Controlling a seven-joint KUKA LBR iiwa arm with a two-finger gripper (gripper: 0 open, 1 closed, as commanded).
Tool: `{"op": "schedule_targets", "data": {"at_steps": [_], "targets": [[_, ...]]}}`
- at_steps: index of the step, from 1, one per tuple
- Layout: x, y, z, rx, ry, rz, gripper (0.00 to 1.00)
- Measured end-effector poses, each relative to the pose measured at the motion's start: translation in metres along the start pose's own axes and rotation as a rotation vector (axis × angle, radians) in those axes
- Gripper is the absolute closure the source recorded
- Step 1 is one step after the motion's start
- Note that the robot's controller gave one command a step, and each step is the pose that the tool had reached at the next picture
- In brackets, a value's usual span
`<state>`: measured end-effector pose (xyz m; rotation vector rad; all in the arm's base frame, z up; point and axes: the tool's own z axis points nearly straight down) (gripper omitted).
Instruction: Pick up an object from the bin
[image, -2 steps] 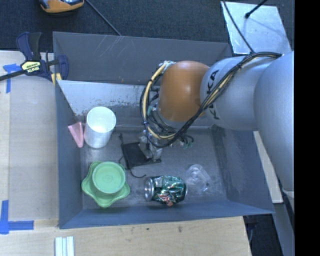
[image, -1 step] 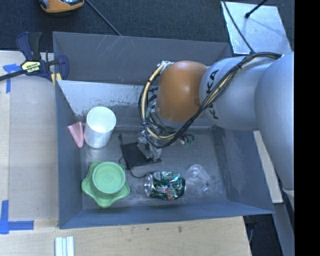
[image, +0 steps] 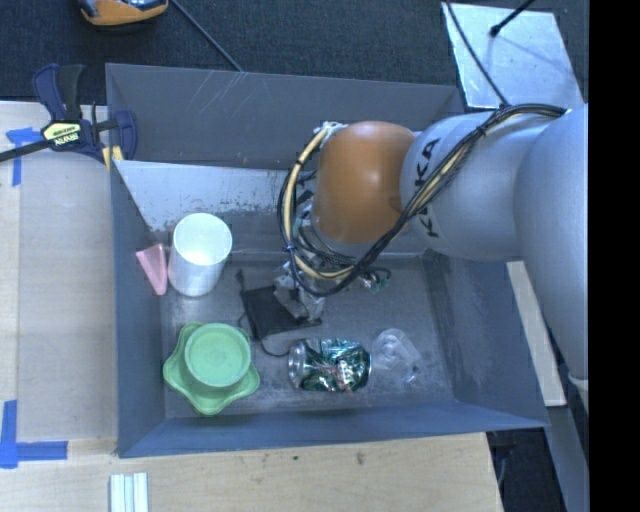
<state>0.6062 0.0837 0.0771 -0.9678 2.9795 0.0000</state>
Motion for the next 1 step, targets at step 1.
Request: {"op": "schedule_targets", "data": {"at_steps": [1], "targets": [[0.0002, -0.0008, -0.0067, 0.000, 0.001, 0.011, 1.00]]}}
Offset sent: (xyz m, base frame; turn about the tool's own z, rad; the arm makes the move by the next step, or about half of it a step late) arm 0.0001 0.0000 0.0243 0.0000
